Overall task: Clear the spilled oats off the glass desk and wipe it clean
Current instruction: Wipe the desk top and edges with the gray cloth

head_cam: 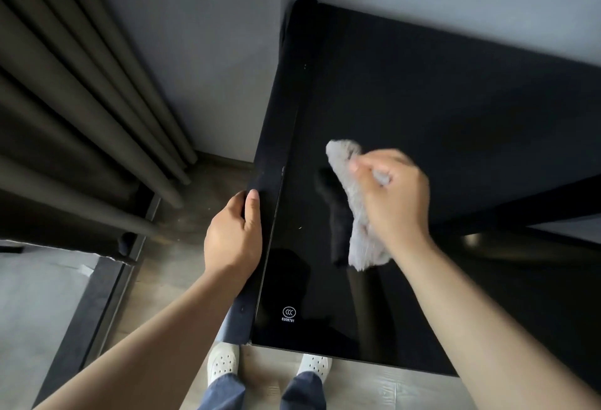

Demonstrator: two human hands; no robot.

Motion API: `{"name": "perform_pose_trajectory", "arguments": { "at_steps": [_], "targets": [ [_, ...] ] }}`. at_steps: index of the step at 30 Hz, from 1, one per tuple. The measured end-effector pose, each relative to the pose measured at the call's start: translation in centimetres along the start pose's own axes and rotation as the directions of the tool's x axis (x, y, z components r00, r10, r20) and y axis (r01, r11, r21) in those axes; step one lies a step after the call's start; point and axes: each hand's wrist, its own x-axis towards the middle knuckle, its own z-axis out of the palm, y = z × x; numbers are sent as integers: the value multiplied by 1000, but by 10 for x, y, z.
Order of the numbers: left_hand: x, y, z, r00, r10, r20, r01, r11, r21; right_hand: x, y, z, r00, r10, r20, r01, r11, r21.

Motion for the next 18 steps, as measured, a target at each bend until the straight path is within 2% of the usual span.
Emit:
{"name": "perform_pose_trajectory", "arguments": {
  "at_steps": [3, 4, 6, 9, 12, 14, 18],
  "targets": [
    [1, -1, 1, 1000, 11, -13, -11, 999, 37, 36, 18, 3, 981, 95, -169, -135, 960, -244],
    [1, -2, 1, 1000, 13, -18, -12, 999, 48, 37, 24, 9, 972, 109, -210, -166, 947, -276],
    [0, -1, 1, 1000, 13, -24, -12, 998, 64, 22, 26, 23, 970, 67, -234, -137, 945, -296],
    [-2, 0, 0, 1000, 5, -27, -3, 997, 75, -23, 26, 29, 994, -24, -105, -3, 968, -249],
    [-3, 1, 0, 1000, -2, -27, 4, 997, 82, -62, 27, 11, 988, -103, 119, 122, 978, -170],
    [-3, 2, 0, 1000, 1, -26, 1, 996, 93, -65, 24, -9, 978, -99, 182, 121, 986, -114],
    [-3, 3, 0, 999, 3, -38, 1, 995, 100, -12, 35, -28, 993, 25, -111, -40, 990, -137]
  ]
}}
